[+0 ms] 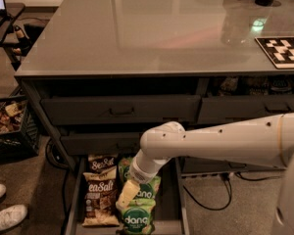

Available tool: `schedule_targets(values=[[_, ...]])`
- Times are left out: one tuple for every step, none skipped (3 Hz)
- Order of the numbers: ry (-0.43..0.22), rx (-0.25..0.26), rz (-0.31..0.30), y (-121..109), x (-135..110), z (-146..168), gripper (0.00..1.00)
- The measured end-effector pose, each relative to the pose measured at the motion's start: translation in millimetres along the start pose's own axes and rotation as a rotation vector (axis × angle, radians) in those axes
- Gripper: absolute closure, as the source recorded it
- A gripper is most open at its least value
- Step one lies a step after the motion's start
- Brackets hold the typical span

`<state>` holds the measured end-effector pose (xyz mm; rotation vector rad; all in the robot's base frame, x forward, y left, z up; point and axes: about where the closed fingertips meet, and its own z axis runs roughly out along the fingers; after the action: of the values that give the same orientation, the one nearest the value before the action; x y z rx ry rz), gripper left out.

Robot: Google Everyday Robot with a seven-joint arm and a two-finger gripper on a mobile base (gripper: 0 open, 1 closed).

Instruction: Pick brown chip bag from bottom drawer and place on counter

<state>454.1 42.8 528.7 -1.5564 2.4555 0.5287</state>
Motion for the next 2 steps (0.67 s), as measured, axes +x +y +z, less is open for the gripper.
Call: schedule_targets(values=[[0.008,-0.026,0.012,2.0,5.6,12.4,0.0],[0.006,-0.036,0.011,3.1,4.7,21.1,0.0]])
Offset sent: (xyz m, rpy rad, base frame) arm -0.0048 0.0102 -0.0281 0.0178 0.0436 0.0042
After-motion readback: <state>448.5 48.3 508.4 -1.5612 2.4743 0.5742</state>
